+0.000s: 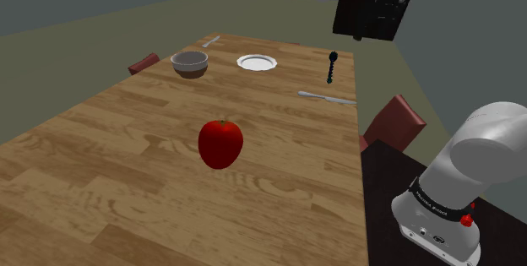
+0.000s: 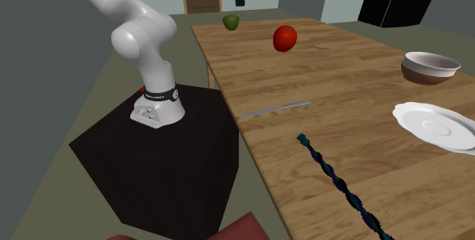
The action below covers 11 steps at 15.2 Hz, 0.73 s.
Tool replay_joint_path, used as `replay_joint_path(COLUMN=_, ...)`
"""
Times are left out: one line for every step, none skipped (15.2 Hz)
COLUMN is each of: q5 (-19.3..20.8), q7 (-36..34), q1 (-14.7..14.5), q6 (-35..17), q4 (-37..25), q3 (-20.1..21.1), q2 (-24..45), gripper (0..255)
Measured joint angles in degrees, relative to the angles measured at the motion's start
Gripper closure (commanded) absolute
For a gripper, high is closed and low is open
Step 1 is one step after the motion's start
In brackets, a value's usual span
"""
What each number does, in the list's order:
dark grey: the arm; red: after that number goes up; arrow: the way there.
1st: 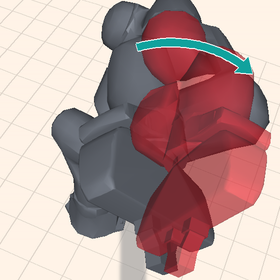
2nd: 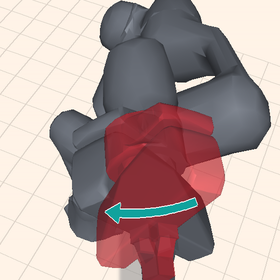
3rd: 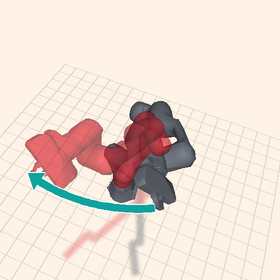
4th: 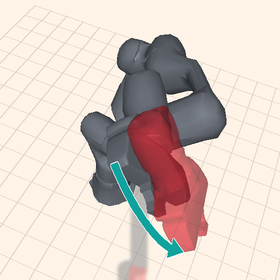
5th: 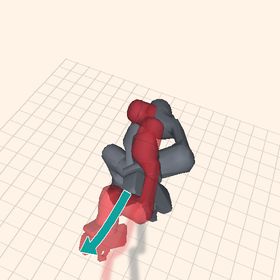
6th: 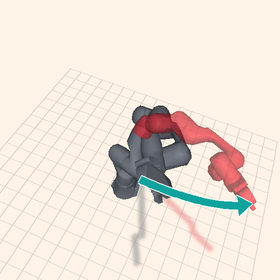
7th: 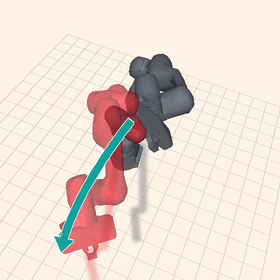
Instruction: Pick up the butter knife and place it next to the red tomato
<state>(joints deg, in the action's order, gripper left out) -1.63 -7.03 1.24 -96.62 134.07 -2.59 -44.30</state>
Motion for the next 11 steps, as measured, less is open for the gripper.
replay_joint_path(q5=0.0, q7=0.0, q1=0.0, q6=0.0, q4=0.0, q3=0.0, q2=0.0, gripper=0)
replay_joint_path(q5=0.2, q7=0.9, q1=-0.2, q6=-0.9, q4=0.5, q3=-0.2, q2=0.2, gripper=0)
replay_joint_path(q5=0.7, q7=2.3, q1=-0.5, q6=-2.6, q4=2.1, q3=-0.6, q2=0.2, gripper=0)
replay_joint_path(q5=1.3, q7=4.1, q1=-0.8, q6=-4.7, q4=3.6, q3=-1.2, q2=0.5, gripper=0)
replay_joint_path(q5=1.9, q7=6.0, q1=-1.1, q6=-6.4, q4=5.5, q3=-1.8, q2=0.1, gripper=0)
replay_joint_path(q5=2.6, q7=8.1, q1=-1.4, q6=-8.3, q4=6.5, q3=-2.5, q2=0.6, gripper=0)
replay_joint_path(q5=3.1, q7=9.8, q1=-1.8, q6=-10.7, q4=8.5, q3=-2.9, q2=0.8, gripper=0)
replay_joint_path(q5=3.7, q7=11.7, q1=-2.2, q6=-13.1, q4=10.1, q3=-3.5, q2=1.2, gripper=0)
replay_joint_path(q5=4.4, q7=13.8, q1=-2.4, q6=-15.6, q4=11.4, q3=-4.4, q2=2.1, gripper=0)
replay_joint_path(q5=5.1, q7=15.9, q1=-2.8, q6=-18.2, q4=12.6, q3=-5.2, q2=3.2, gripper=0)
replay_joint_path(q5=5.6, q7=17.8, q1=-3.2, q6=-20.8, q4=13.7, q3=-5.9, q2=4.3, gripper=0)
